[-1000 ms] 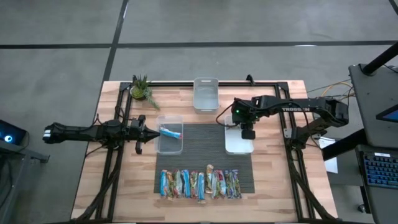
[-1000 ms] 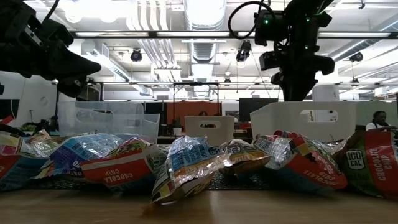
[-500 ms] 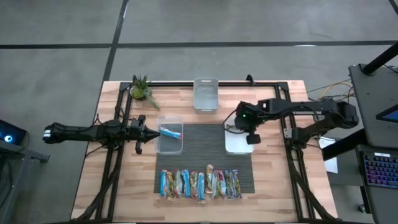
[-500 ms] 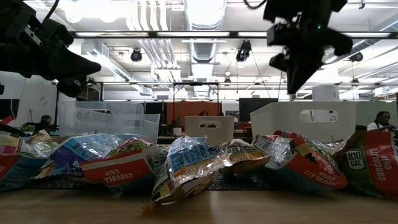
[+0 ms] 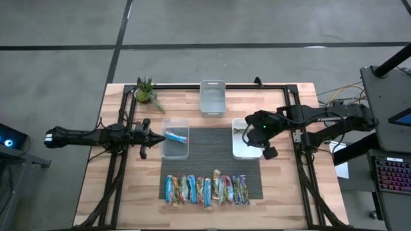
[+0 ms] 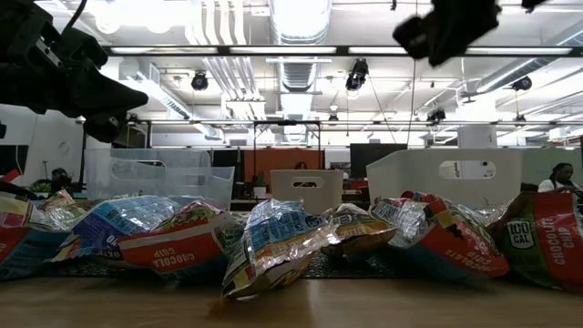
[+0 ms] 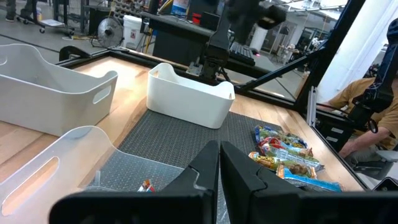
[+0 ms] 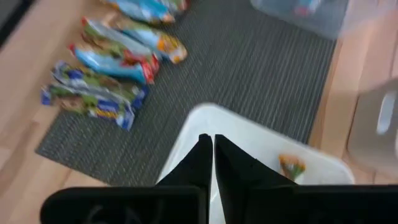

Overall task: Pick and place Granola Bars by type
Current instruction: Put the blue granola bar into the gray bin

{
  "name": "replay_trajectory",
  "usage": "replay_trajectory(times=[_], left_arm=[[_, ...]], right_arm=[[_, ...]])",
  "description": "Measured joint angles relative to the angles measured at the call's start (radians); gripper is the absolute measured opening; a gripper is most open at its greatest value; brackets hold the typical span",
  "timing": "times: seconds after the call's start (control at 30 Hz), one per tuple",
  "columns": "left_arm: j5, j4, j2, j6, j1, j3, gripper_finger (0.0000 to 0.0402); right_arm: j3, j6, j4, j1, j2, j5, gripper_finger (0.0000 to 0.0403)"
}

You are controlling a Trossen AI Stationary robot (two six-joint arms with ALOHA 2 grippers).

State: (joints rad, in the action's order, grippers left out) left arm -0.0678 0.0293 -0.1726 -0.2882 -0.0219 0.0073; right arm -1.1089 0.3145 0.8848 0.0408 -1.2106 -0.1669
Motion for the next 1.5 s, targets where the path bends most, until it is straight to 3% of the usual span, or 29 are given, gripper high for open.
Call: replay_trajectory(times=[0.57, 0.77, 0.93, 1.17, 1.5], left_arm=[[0.0, 0.0, 0.0, 0.0, 0.0, 0.0, 0.0], [0.0, 0.0, 0.0, 0.0, 0.0, 0.0, 0.0], [0.0, 0.0, 0.0, 0.0, 0.0, 0.0, 0.0], [0.0, 0.0, 0.0, 0.0, 0.0, 0.0, 0.0], [0.0, 0.0, 0.0, 0.0, 0.0, 0.0, 0.0]], right_arm=[[-0.097, 0.063, 0.0, 0.259, -0.023, 0.001, 0.0009], [-0.088, 0.223, -0.001, 0.37, -0.023, 0.001, 0.0008], [-0.08, 0.265, -0.001, 0.437, -0.047, 0.008, 0.0009], [-0.076, 0.345, -0.004, 0.492, -0.125, 0.009, 0.0009], [-0.075, 0.58, -0.044, 0.527, -0.23, 0.01, 0.0009]])
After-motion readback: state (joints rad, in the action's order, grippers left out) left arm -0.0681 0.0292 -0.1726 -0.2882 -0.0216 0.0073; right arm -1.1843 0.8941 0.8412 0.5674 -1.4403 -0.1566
